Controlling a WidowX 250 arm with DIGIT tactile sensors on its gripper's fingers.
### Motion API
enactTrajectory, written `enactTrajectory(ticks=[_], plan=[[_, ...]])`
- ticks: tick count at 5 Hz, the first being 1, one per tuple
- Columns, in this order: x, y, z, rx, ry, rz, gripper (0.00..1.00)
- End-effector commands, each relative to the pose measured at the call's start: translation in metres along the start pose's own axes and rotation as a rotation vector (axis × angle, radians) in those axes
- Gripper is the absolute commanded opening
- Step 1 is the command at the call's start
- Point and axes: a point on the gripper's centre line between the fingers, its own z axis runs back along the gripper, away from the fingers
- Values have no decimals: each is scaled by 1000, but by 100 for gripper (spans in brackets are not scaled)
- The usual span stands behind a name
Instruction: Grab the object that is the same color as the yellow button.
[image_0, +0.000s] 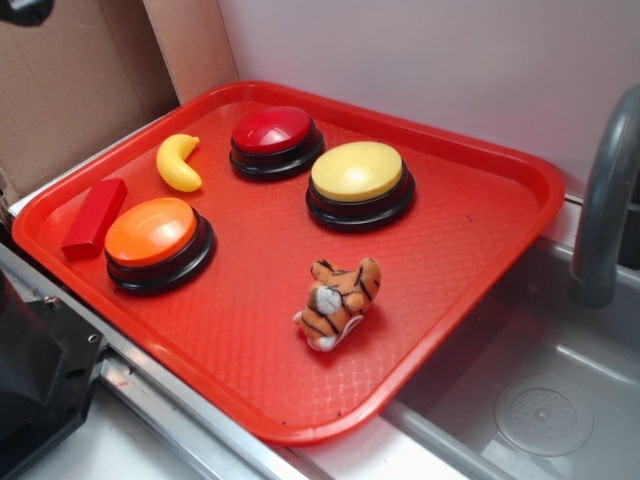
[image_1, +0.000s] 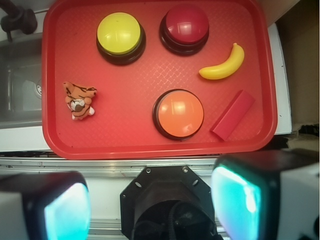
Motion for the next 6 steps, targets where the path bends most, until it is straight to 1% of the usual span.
enactTrajectory(ticks=[1, 2, 3, 4, 5, 6], plan=[[0, 0, 0, 0, 0, 0, 100], [19, 16, -10, -23, -25, 99, 100], [45, 38, -34, -45, -60, 221, 100], [64, 58, -68, -29, -103, 304, 100], [79, 84, -99, -27, -163, 416, 100], [88, 106, -126, -9, -195, 541, 100]])
